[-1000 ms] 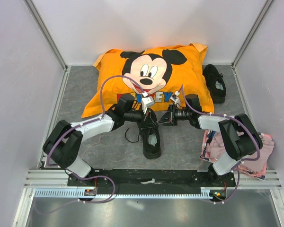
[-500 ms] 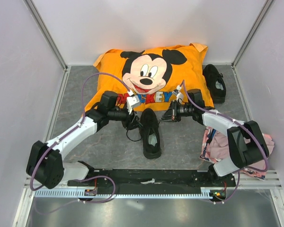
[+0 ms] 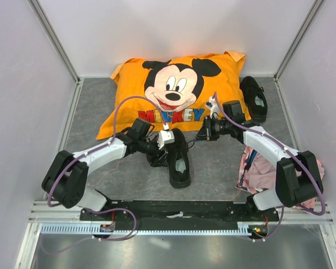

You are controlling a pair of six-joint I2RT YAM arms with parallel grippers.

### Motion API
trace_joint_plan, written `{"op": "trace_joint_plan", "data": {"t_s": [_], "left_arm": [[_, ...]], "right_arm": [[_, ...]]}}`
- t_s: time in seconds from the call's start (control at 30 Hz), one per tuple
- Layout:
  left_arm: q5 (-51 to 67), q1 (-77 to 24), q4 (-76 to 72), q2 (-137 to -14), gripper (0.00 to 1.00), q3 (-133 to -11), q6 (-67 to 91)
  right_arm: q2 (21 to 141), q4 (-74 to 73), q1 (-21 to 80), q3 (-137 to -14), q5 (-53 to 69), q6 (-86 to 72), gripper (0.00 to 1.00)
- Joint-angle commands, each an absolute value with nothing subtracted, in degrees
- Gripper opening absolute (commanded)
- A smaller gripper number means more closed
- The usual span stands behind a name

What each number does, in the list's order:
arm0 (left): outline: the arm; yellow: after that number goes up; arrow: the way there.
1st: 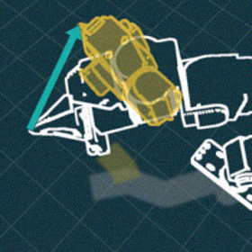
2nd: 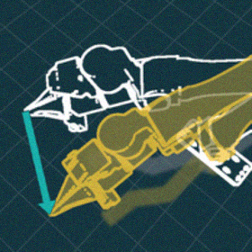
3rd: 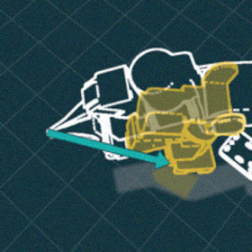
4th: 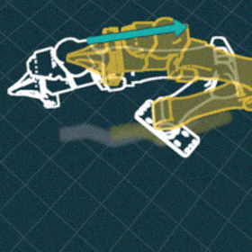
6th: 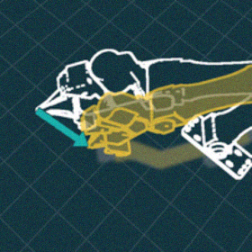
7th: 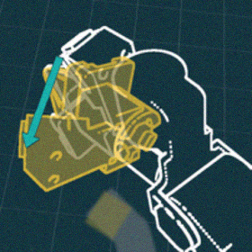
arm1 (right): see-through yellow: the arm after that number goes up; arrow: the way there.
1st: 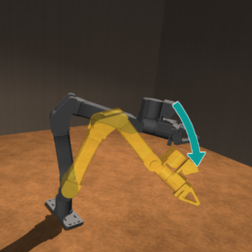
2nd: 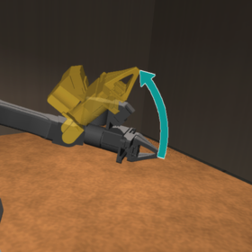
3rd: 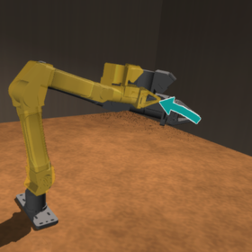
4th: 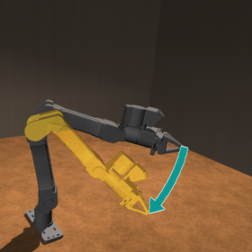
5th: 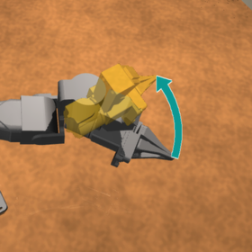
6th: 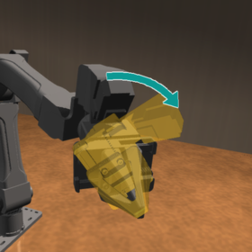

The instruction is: Tie the shoes

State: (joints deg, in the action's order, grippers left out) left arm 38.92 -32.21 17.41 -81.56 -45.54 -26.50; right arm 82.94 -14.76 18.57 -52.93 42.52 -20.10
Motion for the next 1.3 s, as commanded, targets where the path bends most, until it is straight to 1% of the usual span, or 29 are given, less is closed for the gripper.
{"op": "trace_joint_plan", "data": {"t_s": [0.0,0.13,0.23,0.27,0.33,0.37,0.4,0.43,0.73,0.97,1.03,1.13,1.27], "left_arm": [[37.4,-34.5,16.6,-85.7,0.65,-48.4,-31.5],[36.3,-36.0,19.4,-89.7,0.63,-51.1,-34.1],[34.8,-36.3,21.5,-90.4,0.53,-51.7,-36.6],[34.0,-36.4,21.9,-90.4,0.39,-51.3,-36.9],[33.6,-36.3,23.8,-90.1,0.24,-51.1,-38.4],[32.8,-36.3,24.4,-89.1,0.09,-50.6,-38.8],[32.3,-36.2,25.0,-88.2,0.03,-50.2,-39.0],[31.7,-36.1,25.1,-87.0,0.01,-49.1,-39.0],[29.7,-32.2,31.4,-70.2,0.02,-42.3,-42.2],[30.3,-28.4,36.9,-58.3,0.02,-41.7,-43.6],[31.7,-28.0,37.7,-55.4,0.02,-43.4,-43.2],[38.2,-28.0,38.0,-50.9,0.02,-46.4,-42.5],[44.2,-29.9,37.9,-53.3,0.01,-52.2,-39.6]], "right_arm": [[81.8,-17.0,18.5,-55.6,41.5,-16.6,0.00],[81.8,-18.1,18.5,-56.8,41.7,-15.1,0.00],[81.9,-20.0,18.5,-58.2,41.1,-13.6,0.00],[81.9,-20.5,18.5,-58.4,40.7,-12.4,0.00],[81.9,-21.8,18.5,-59.0,40.2,-11.4,0.00],[81.9,-22.1,18.5,-59.1,39.6,-10.5,0.00],[81.9,-22.8,18.5,-59.4,39.2,-10.0,0.00],[81.9,-23.3,18.5,-59.5,38.5,-9.3,0.00],[80.1,-27.3,18.5,-60.2,29.5,-0.4,0.00],[78.7,-27.3,18.5,-60.8,23.3,4.9,0.00],[78.7,-26.2,18.5,-61.3,23.3,4.8,0.00],[79.2,-23.5,18.5,-62.2,25.0,3.7,0.00],[81.2,-18.6,19.0,-63.8,30.7,0.9,0.00]]}}
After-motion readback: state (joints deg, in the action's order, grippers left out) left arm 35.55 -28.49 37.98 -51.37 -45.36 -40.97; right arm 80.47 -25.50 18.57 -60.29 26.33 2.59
